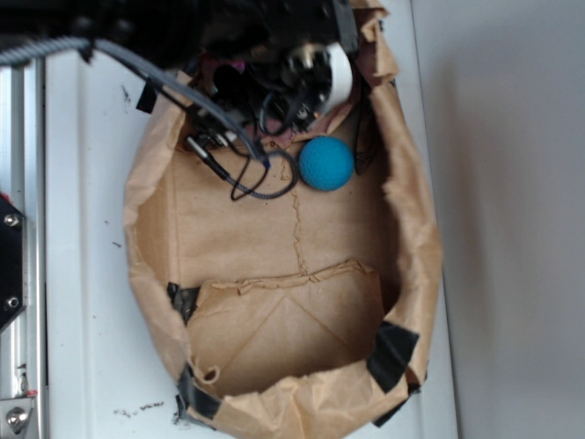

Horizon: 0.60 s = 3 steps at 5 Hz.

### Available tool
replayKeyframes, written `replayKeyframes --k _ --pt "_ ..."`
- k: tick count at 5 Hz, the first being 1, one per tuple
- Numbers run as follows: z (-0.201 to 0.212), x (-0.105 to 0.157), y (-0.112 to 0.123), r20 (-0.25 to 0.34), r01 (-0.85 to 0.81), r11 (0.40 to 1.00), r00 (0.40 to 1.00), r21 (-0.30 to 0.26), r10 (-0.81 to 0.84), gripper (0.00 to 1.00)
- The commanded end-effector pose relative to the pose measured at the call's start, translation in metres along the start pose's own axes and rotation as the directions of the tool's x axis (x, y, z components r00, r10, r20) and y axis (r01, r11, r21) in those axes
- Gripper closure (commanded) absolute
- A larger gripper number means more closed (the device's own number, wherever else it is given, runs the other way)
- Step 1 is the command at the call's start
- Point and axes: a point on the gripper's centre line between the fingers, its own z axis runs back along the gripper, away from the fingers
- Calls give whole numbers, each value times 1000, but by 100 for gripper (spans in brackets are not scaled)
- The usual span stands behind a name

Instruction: Grab the white paper.

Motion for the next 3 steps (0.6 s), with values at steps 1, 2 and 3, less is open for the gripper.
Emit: replayKeyframes --k 1,2,3 --pt "12 1 6 26 -15 997 1000 73 13 100" --pt "15 -4 5 37 -36 995 999 88 33 100" --pt "15 -7 4 40 -37 995 999 96 33 100"
